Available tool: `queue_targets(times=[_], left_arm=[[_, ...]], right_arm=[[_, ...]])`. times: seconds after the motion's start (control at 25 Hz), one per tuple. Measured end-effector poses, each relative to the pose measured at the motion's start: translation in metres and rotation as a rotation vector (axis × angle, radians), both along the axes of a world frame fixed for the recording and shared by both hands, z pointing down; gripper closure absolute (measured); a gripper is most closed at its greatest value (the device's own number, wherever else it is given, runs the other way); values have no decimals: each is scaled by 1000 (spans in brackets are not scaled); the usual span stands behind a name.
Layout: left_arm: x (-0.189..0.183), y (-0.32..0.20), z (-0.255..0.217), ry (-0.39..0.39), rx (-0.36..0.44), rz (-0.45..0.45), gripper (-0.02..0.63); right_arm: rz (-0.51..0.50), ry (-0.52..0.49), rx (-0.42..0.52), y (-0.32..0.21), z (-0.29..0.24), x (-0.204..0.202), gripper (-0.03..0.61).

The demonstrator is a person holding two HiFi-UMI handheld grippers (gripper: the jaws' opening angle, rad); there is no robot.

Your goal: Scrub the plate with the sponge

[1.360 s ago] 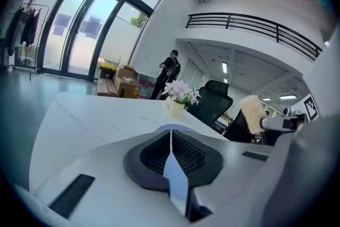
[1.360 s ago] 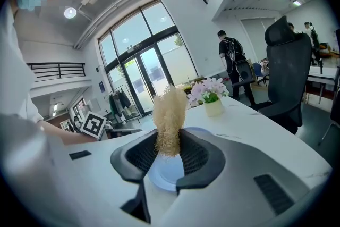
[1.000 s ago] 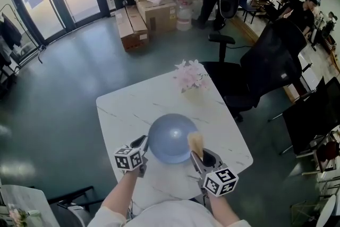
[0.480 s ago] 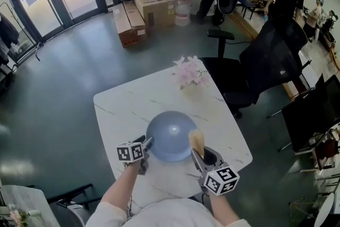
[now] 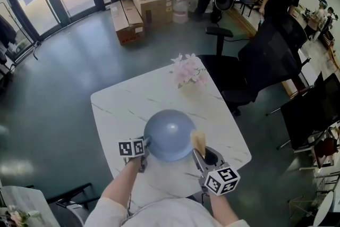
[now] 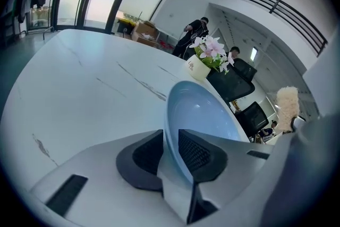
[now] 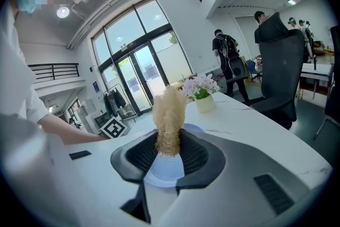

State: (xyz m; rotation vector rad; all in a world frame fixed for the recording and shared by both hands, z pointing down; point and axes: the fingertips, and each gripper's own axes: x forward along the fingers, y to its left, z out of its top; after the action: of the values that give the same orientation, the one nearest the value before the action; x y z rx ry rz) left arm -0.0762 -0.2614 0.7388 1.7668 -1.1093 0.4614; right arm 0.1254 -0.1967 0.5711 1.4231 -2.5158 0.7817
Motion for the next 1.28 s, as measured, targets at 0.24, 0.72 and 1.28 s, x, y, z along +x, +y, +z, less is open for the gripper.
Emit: queue_targets(times=[0.24, 0.72, 1.28], left_arm=[[-1, -2, 2, -29, -1, 3, 538], [-1, -7, -10, 94, 13, -122, 569], [-9, 10, -38, 121, 84, -134, 571]], right_arm=[[1, 4, -1, 0, 1, 0, 457], [4, 9, 2, 5, -3, -1, 457], [-24, 18, 23, 19, -11, -15, 457]])
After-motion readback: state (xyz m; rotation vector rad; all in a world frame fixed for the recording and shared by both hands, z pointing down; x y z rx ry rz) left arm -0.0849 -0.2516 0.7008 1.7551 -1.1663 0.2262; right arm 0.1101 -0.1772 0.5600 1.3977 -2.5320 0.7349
